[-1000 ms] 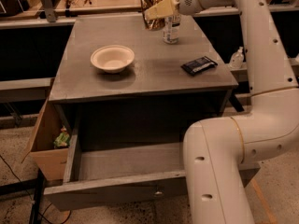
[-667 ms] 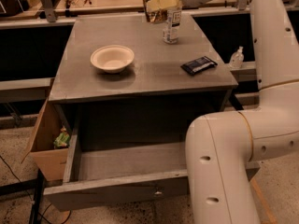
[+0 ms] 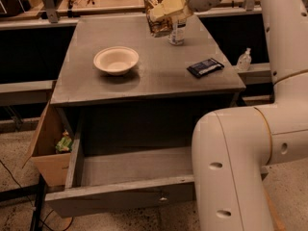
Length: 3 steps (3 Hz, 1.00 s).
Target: Place orange can into top drawer
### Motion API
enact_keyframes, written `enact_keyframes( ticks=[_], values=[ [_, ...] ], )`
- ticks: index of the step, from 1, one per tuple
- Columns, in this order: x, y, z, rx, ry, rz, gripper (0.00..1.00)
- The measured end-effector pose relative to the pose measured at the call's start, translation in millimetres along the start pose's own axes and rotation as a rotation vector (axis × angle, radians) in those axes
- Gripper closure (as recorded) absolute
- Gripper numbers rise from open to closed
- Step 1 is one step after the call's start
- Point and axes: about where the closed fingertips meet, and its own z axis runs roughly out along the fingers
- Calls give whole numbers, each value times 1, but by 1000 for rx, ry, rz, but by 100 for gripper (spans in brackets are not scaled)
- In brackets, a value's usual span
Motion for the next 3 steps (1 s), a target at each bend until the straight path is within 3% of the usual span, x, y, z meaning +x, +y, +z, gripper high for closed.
enact_keyframes(
  ticks=[1,2,3],
  values=[
    [28,11,5,-31,129,118,100],
    [46,13,11,-14,224,187,100],
    [60,3,16,42,288,239,100]
  ],
)
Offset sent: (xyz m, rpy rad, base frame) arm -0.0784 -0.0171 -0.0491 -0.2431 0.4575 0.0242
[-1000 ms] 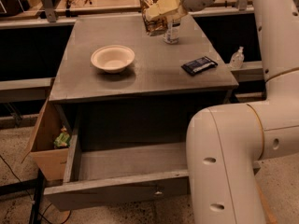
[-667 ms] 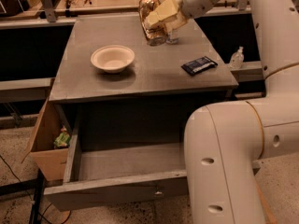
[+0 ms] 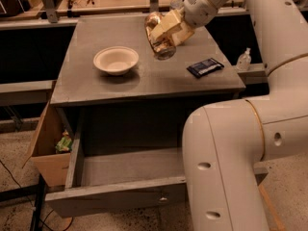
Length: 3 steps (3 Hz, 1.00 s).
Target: Place orange can into top drawer
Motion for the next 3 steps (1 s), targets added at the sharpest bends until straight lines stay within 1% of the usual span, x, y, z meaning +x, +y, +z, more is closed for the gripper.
enact_keyframes(
  ticks=[1,2,3],
  values=[
    [13,-12,7,54,60,52,100],
    [25,4,-5,116,48,56,100],
    [25,4,-5,116,47,56,100]
  ],
)
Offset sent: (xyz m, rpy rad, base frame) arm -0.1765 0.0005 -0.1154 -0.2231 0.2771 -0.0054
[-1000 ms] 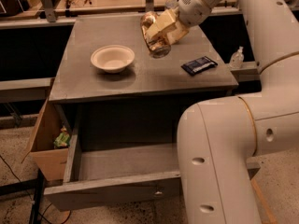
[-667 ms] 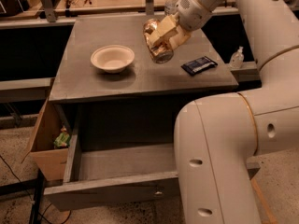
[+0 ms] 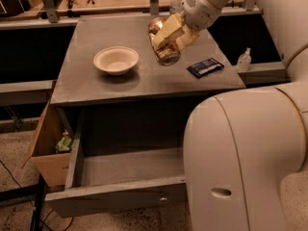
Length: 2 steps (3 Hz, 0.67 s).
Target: Place orange can into top drawer
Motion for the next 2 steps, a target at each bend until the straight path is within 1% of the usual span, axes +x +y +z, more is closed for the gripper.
enact_keyframes(
  ticks=[1,2],
  values=[
    [21,6,9,-30,24,78,100],
    [47,35,0,-49,6,126,100]
  ],
)
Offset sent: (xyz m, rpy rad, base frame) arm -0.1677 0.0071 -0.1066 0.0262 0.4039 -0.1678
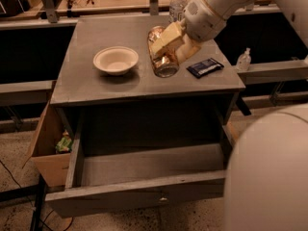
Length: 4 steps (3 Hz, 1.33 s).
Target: Place orange can into top drawer
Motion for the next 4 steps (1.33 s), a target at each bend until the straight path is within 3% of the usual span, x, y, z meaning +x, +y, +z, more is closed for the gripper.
enact_keyframes(
  ticks=[1,2,3,4],
  values=[
    [27,26,3,-36,-53,62,100],
    [59,12,51,-65,-16,183,100],
    [106,-25,120,-65,101,326,100],
    [141,-56,164,-33,179,430,100]
  ],
)
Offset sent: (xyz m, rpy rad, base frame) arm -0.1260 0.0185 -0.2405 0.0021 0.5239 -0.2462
